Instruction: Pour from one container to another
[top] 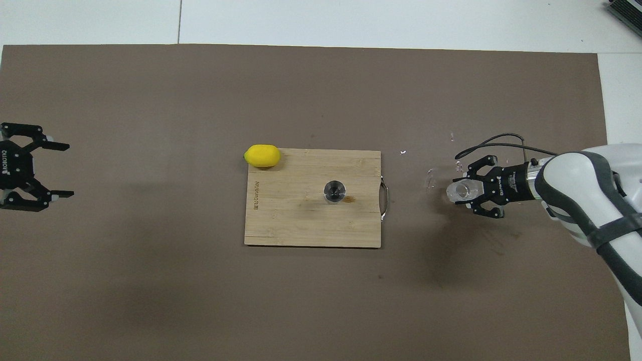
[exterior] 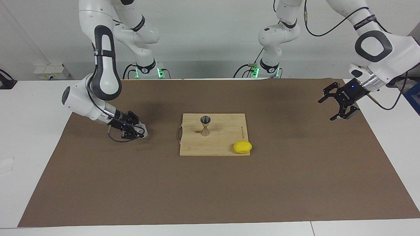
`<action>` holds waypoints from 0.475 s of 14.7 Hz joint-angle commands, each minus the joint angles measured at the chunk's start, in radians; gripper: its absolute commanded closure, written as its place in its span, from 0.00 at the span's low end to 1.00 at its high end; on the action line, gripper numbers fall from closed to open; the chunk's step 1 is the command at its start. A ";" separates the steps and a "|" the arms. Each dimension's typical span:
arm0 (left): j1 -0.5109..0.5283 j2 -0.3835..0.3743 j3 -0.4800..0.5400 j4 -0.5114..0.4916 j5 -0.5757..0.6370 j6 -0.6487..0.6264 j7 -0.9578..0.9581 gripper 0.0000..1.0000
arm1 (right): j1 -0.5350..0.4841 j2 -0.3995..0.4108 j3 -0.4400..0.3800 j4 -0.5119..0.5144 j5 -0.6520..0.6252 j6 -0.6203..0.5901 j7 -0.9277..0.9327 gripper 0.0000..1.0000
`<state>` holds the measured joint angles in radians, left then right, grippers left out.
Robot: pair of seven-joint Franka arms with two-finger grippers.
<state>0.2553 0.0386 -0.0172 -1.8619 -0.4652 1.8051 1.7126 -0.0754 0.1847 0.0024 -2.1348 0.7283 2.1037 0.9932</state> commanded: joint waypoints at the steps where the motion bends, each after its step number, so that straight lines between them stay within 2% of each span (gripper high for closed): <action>1: -0.017 0.000 0.003 0.078 0.046 -0.079 -0.224 0.00 | 0.072 -0.053 0.004 -0.005 0.020 0.025 0.100 0.94; 4: -0.046 -0.016 -0.007 0.205 0.133 -0.188 -0.535 0.00 | 0.170 -0.068 -0.001 0.003 0.000 0.076 0.166 0.97; 7: -0.096 -0.010 -0.009 0.335 0.195 -0.295 -0.694 0.00 | 0.238 -0.083 -0.001 0.030 -0.076 0.093 0.302 0.97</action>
<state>0.1919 0.0175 -0.0325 -1.6170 -0.3141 1.5857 1.1219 0.1360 0.1230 0.0048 -2.1226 0.7060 2.1886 1.2064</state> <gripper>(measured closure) 0.000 0.493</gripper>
